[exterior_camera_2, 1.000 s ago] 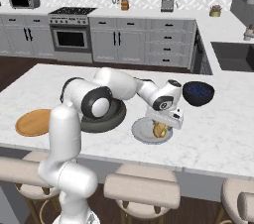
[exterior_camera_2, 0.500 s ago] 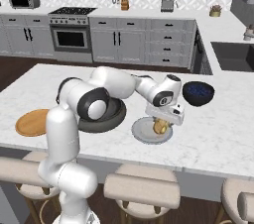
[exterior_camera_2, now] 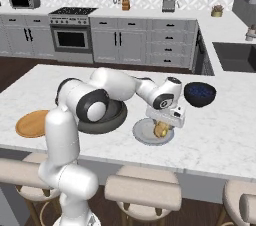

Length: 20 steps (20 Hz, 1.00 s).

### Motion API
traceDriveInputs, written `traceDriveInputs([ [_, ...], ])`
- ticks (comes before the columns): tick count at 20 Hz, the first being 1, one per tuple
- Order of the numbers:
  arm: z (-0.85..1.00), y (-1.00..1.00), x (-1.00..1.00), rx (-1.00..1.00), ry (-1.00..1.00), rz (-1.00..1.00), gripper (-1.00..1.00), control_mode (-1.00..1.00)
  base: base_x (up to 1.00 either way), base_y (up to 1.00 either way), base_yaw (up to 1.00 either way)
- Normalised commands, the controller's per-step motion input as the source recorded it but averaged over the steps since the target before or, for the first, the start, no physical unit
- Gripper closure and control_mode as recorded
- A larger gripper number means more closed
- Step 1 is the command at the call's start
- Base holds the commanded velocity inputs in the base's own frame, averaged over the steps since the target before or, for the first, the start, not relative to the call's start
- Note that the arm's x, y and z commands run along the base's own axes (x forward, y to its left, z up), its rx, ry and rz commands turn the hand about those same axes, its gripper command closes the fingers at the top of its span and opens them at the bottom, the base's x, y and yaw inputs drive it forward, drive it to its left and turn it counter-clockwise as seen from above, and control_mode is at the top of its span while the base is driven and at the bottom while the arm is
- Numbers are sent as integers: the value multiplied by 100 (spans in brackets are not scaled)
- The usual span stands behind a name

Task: Place one bun and one sausage from the bowl on each plate.

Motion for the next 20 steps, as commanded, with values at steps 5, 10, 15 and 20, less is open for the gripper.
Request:
traceDriveInputs([
  [5,2,5,0,-1,0,0,-100,-100,0,0,0],
  [10,34,3,0,-12,0,-1,-100,-100,0,0,0],
  [15,87,46,-2,-21,4,0,-100,-100,0,0,0],
  [20,39,100,-26,-2,7,0,-100,-100,0,0,0],
])
